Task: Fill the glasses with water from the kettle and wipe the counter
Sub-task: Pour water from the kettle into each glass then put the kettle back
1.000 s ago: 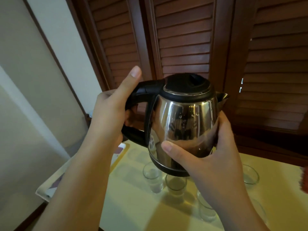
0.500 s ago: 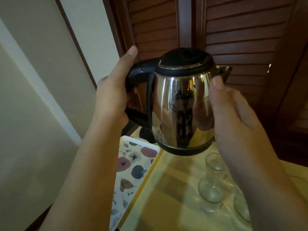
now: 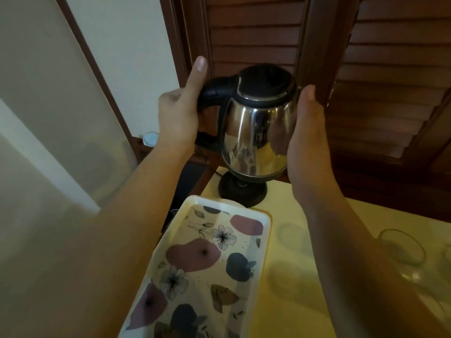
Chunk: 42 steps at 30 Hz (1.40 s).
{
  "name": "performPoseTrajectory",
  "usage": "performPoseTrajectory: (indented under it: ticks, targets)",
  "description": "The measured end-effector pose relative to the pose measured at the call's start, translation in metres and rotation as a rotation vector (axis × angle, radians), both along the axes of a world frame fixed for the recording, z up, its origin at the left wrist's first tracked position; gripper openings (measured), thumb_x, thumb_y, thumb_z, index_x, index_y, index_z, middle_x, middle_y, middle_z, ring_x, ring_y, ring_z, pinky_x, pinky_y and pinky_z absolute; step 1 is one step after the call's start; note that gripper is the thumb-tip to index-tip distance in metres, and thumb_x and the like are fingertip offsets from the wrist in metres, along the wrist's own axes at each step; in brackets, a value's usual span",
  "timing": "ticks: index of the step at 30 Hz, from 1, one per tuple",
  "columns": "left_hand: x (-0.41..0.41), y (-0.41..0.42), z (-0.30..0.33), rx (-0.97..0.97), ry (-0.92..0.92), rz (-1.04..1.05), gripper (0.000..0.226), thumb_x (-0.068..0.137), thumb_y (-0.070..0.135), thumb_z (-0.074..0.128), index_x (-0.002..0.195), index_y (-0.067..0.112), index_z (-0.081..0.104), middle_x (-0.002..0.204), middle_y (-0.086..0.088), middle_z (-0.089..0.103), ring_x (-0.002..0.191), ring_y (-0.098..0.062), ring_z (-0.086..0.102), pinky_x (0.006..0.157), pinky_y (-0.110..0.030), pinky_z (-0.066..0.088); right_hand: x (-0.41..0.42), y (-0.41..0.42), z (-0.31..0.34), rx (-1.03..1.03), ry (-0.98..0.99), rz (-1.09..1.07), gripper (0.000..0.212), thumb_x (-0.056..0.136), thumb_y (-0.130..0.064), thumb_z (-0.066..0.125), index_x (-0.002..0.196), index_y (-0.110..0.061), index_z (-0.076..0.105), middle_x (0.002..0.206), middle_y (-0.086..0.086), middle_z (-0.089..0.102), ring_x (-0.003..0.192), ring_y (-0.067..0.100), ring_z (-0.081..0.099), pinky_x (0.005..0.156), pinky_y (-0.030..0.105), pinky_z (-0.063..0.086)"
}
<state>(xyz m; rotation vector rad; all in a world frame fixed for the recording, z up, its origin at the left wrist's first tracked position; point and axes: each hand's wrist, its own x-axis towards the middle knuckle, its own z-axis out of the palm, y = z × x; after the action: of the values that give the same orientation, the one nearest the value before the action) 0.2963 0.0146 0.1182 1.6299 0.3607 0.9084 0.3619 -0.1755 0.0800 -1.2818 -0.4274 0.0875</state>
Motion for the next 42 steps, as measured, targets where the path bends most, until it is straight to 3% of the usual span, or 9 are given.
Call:
performPoseTrajectory:
  ticks: [4,11,14,17,20,25,29,36,42]
  targets:
    - [0.021,0.033,-0.045,-0.002,0.072,0.007,0.059,0.091,0.067,0.068,0.064,0.016,0.059,0.069,-0.009,0.058,0.069,-0.019,0.058,0.074,-0.018,0.051,-0.004,0.025,-0.021,-0.200,0.108,0.005,0.047,0.109,-0.066,0.034,0.144,-0.037,0.047,0.128,-0.017,0.060,0.101,-0.014,0.064,0.074,0.013,0.049]
    - [0.047,0.067,-0.112,-0.120,0.115,-0.018,0.103,0.065,0.085,0.078,0.085,-0.014,0.065,0.091,-0.040,0.066,0.089,-0.053,0.070,0.090,-0.065,0.058,0.008,0.055,-0.082,-0.345,0.066,0.003,0.126,0.066,-0.105,0.048,0.169,-0.036,0.021,0.169,-0.009,0.041,0.156,0.015,0.039,0.125,0.043,0.037]
    - [0.057,0.072,-0.130,-0.122,0.129,-0.052,0.103,0.063,0.087,0.077,0.086,-0.014,0.068,0.090,-0.038,0.068,0.091,-0.054,0.068,0.091,-0.067,0.056,0.017,0.062,-0.097,-0.349,0.116,-0.026,0.115,0.076,-0.096,0.050,0.168,-0.032,0.024,0.164,-0.010,0.046,0.151,0.014,0.044,0.122,0.040,0.043]
    - [0.064,0.076,-0.143,-0.127,0.108,-0.070,0.103,0.065,0.085,0.077,0.087,-0.015,0.067,0.089,-0.038,0.068,0.091,-0.054,0.068,0.090,-0.067,0.056,0.021,0.062,-0.106,-0.331,0.106,-0.034,0.088,0.085,-0.071,0.053,0.163,-0.036,0.032,0.142,-0.026,0.053,0.125,-0.012,0.054,0.091,0.007,0.048]
    - [0.072,0.081,-0.148,-0.135,0.092,-0.097,0.105,0.066,0.085,0.077,0.089,-0.017,0.066,0.089,-0.037,0.068,0.091,-0.054,0.068,0.089,-0.061,0.057,0.025,0.064,-0.107,-0.342,0.105,-0.034,0.074,0.083,-0.067,0.060,0.149,-0.040,0.041,0.127,-0.036,0.056,0.103,-0.032,0.055,0.073,-0.004,0.046]
    - [0.080,0.086,-0.145,-0.111,0.108,-0.139,0.093,0.068,0.083,0.077,0.077,-0.009,0.068,0.088,-0.038,0.066,0.086,-0.054,0.067,0.086,-0.062,0.057,0.026,0.072,-0.103,-0.323,0.125,-0.084,0.090,0.076,-0.073,0.062,0.154,-0.037,0.037,0.119,-0.039,0.057,0.097,-0.033,0.056,0.077,0.008,0.048]
    - [0.080,0.085,-0.144,-0.084,0.139,-0.151,0.061,0.072,0.079,0.078,0.058,0.020,0.070,0.074,-0.025,0.069,0.073,-0.044,0.067,0.076,-0.049,0.055,0.022,0.071,-0.106,-0.341,0.168,-0.118,0.095,0.085,-0.080,0.058,0.160,-0.029,0.033,0.142,-0.014,0.061,0.126,0.000,0.060,0.085,0.015,0.046]
    - [0.074,0.086,-0.152,-0.110,0.131,-0.219,0.082,0.084,0.064,0.073,0.080,-0.016,0.061,0.085,-0.039,0.064,0.082,-0.055,0.064,0.077,-0.046,0.055,0.020,0.069,-0.121,-0.369,0.145,-0.097,0.089,0.082,-0.070,0.056,0.157,-0.026,0.035,0.135,-0.014,0.062,0.120,-0.002,0.059,0.083,0.016,0.050]
    - [0.073,0.085,-0.148,-0.149,0.201,-0.234,0.062,0.081,0.069,0.075,0.067,0.009,0.068,0.073,-0.016,0.065,0.071,-0.032,0.060,0.072,-0.040,0.050,0.019,0.066,-0.131,-0.401,0.114,-0.087,0.086,0.086,-0.073,0.067,0.155,-0.034,0.033,0.144,-0.009,0.062,0.133,0.015,0.062,0.098,0.041,0.062]
